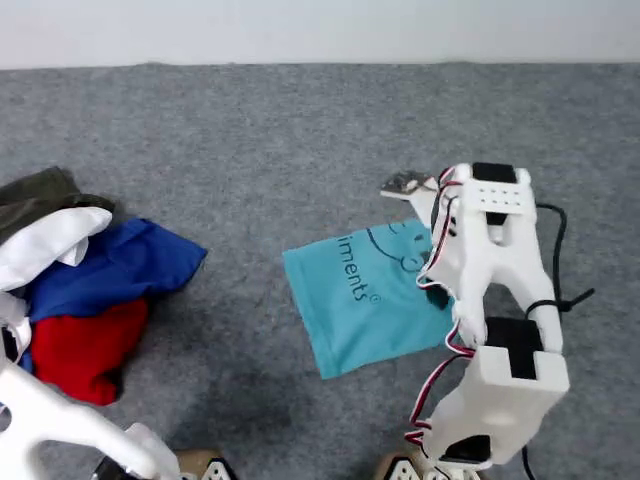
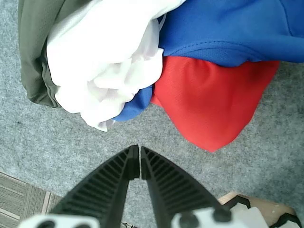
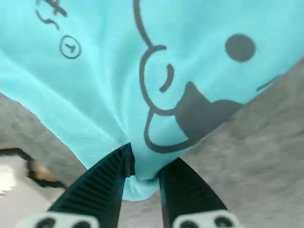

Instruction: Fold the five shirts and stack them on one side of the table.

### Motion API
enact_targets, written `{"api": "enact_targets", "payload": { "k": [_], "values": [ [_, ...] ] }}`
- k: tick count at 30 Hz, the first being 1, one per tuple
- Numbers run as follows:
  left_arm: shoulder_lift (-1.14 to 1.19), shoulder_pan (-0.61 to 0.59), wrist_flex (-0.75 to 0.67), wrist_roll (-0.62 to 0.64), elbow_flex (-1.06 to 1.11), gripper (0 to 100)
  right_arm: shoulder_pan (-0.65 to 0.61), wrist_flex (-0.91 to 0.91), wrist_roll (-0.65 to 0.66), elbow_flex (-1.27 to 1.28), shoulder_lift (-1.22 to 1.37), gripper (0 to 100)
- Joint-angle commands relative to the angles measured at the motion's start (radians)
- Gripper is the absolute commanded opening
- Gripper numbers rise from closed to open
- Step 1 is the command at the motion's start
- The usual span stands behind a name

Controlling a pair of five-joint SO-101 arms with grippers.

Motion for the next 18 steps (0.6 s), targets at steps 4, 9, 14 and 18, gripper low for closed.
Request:
{"api": "enact_targets", "payload": {
  "k": [4,9,14,18],
  "values": [
    [-0.031,0.003,0.005,-0.008,-0.036,2,-0.038,-0.061,0.203,-0.281,0.077,0.9],
    [-0.031,0.003,0.005,-0.008,-0.036,2,-0.102,-0.142,0.267,-0.494,0.214,0.9],
    [-0.031,0.0,0.009,-0.008,-0.036,2,-0.125,-0.136,0.265,-0.641,0.352,0.9],
    [-0.031,0.002,0.011,-0.008,-0.036,2,-0.12,-0.094,0.161,-0.723,0.397,5.2]
  ]
}}
